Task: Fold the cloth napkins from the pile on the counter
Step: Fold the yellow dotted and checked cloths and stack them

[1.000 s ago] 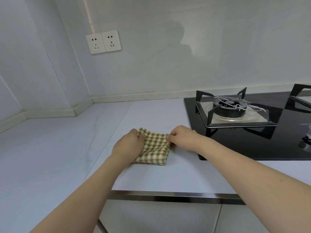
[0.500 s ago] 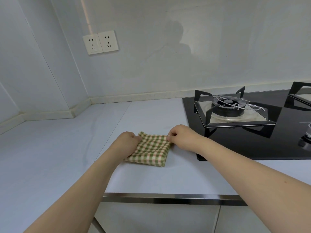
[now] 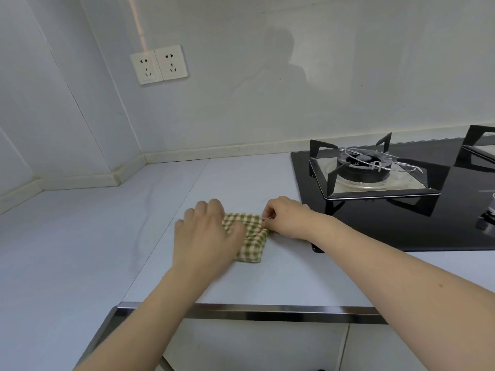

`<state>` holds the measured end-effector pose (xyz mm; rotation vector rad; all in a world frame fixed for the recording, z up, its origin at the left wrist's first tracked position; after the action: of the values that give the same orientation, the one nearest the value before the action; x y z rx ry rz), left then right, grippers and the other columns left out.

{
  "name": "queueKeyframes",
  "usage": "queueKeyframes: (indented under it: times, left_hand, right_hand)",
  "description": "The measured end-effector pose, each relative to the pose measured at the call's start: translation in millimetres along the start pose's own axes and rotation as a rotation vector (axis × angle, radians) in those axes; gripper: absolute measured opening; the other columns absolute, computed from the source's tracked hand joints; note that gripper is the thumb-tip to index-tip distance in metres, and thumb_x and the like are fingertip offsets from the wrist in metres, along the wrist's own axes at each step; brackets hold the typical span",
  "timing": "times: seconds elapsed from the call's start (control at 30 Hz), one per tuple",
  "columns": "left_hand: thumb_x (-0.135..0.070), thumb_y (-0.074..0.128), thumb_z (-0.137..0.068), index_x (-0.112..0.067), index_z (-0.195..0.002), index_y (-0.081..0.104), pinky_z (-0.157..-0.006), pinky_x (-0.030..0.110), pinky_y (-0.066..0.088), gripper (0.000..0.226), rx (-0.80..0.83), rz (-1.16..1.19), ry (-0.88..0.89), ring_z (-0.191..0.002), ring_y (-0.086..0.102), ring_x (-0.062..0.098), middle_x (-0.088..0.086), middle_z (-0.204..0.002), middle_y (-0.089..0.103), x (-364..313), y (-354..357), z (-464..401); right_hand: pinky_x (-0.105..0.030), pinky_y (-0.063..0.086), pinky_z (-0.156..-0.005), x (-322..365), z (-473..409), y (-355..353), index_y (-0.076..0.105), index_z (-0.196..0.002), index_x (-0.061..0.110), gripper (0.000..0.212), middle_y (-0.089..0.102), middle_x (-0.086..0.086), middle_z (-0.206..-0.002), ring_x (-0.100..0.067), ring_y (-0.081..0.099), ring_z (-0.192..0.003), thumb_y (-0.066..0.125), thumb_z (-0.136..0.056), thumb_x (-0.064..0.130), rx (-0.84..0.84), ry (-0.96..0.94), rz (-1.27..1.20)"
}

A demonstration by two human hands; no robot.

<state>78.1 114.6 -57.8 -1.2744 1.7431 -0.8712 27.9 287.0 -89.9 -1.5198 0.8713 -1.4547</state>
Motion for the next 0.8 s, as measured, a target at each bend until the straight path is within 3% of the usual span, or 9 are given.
queueKeyframes:
  times: [0.13, 0.27, 0.4, 0.5, 0.7, 0.8]
  left_hand:
    - [-0.069, 0.035, -0.07, -0.023, -0.092, 0.052, -0.078, 0.039, 0.038, 0.054, 0.028, -0.134, 0.123, -0.089, 0.048, 0.022, -0.006, -0.094, 0.05, -30.9, 5.4, 35.3]
    - [-0.041, 0.044, -0.069, -0.014, -0.082, 0.057, -0.068, 0.039, 0.04, 0.032, -0.013, -0.225, 0.233, -0.076, 0.054, 0.029, 0.005, -0.087, 0.059, -33.0, 12.8, 37.1]
    - [-0.028, 0.047, -0.082, -0.017, -0.102, 0.057, -0.075, 0.036, 0.035, 0.025, 0.055, -0.276, 0.219, -0.096, 0.052, 0.026, 0.003, -0.111, 0.054, -27.5, 11.9, 37.3]
    - [-0.016, 0.05, -0.081, -0.016, -0.103, 0.056, -0.07, 0.032, 0.03, 0.022, 0.063, -0.266, 0.192, -0.095, 0.051, 0.026, 0.003, -0.11, 0.054, -24.7, 8.3, 37.5]
    - [-0.023, 0.042, -0.091, -0.013, -0.122, 0.043, -0.086, 0.033, 0.042, 0.033, 0.274, -0.122, 0.108, -0.116, 0.044, 0.025, 0.004, -0.128, 0.046, -12.8, 18.7, 42.6]
    - [-0.029, 0.037, -0.093, -0.009, -0.133, 0.038, -0.104, 0.039, 0.038, 0.045, 0.399, -0.066, 0.064, -0.133, 0.034, 0.028, 0.008, -0.143, 0.038, -2.2, 26.8, 43.5]
  right_hand:
    - [-0.038, 0.03, -0.09, 1.8, 3.2, 0.1, 0.061, -0.11, 0.021, 0.032, 0.045, -0.005, -0.12, -0.029, 0.043, -0.116, 0.049, -0.089, 0.042, 0.051, 0.06, 0.143]
    - [-0.038, 0.027, -0.09, 3.4, 17.6, 0.2, 0.059, -0.119, 0.019, 0.05, 0.04, -0.007, -0.122, -0.031, 0.035, -0.117, 0.044, -0.085, 0.052, 0.112, 0.095, 0.248]
    - [-0.042, 0.025, -0.093, -4.2, 30.6, -0.2, 0.058, -0.123, 0.021, 0.053, 0.036, -0.006, -0.126, -0.03, 0.031, -0.118, 0.041, -0.085, 0.054, 0.102, 0.146, 0.25]
    - [-0.047, 0.023, -0.101, -4.1, 35.7, 2.0, 0.055, -0.127, 0.02, 0.05, 0.035, -0.007, -0.13, -0.03, 0.03, -0.121, 0.04, -0.089, 0.049, 0.074, 0.19, 0.242]
    - [-0.056, 0.014, -0.108, 4.7, 41.1, 2.8, 0.046, -0.135, 0.016, 0.047, 0.031, -0.007, -0.139, -0.03, 0.026, -0.13, 0.038, -0.095, 0.038, 0.071, 0.25, 0.297]
    - [-0.058, 0.014, -0.108, 5.9, 42.8, 4.0, 0.047, -0.135, 0.017, 0.046, 0.03, -0.007, -0.14, -0.03, 0.025, -0.131, 0.038, -0.095, 0.038, 0.094, 0.258, 0.295]
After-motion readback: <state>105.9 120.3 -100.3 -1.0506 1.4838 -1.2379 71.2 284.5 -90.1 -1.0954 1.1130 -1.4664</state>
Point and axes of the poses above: each hand's wrist, its own z-axis away from the middle knuckle, its own y-axis out of the palm, x = y × z, the point moved 6 cm from there along -z, towards the middle knuckle
